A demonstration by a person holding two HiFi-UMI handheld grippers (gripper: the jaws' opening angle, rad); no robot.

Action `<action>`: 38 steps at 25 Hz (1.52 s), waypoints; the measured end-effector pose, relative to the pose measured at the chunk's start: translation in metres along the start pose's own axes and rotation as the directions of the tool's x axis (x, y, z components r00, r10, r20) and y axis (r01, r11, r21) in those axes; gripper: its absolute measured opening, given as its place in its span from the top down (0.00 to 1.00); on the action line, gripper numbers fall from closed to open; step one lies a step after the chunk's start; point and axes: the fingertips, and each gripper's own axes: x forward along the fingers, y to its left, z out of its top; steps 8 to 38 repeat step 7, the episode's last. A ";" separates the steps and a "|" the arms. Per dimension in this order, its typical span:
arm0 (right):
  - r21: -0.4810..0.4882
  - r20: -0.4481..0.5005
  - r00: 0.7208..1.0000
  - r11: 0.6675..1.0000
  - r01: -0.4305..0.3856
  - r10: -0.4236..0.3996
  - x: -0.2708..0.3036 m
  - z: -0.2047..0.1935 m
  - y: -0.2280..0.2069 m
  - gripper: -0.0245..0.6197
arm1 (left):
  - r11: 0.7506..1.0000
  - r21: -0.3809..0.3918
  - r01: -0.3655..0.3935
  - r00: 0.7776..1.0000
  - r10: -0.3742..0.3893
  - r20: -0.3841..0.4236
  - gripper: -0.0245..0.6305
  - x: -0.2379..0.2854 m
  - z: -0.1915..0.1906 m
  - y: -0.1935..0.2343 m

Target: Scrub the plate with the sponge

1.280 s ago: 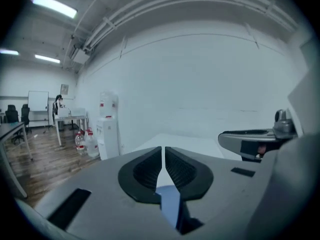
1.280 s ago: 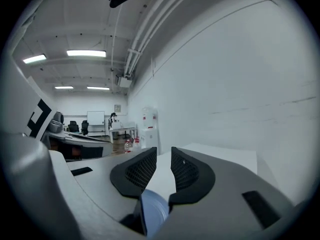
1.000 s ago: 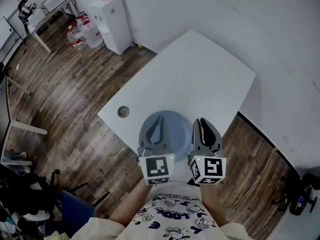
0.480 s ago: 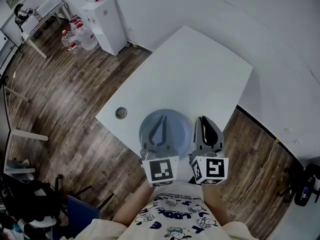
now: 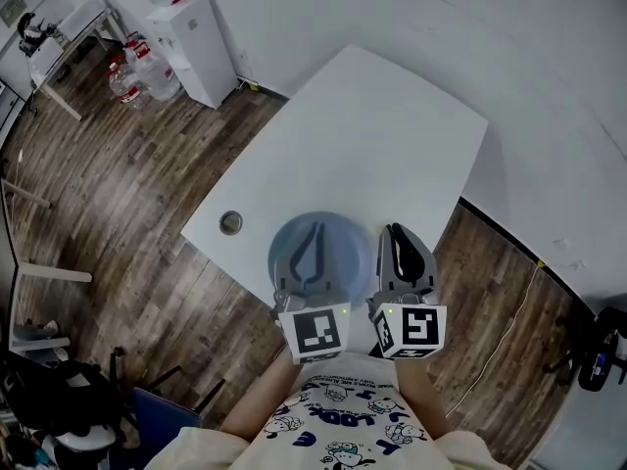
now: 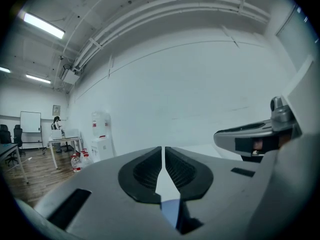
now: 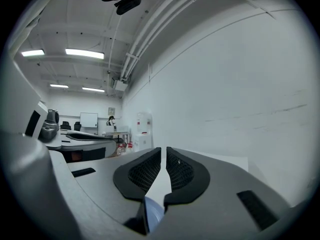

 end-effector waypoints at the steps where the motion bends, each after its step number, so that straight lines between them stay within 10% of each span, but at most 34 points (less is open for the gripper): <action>1: -0.008 0.001 1.000 1.000 -0.001 0.001 0.000 0.000 0.000 0.89 | 1.000 0.001 0.001 1.000 -0.001 -0.002 0.92 0.001 0.000 0.000; 38: -0.014 -0.011 1.000 1.000 0.007 -0.007 0.004 -0.002 0.006 0.89 | 1.000 0.006 0.007 1.000 -0.007 -0.002 0.92 0.005 -0.001 0.006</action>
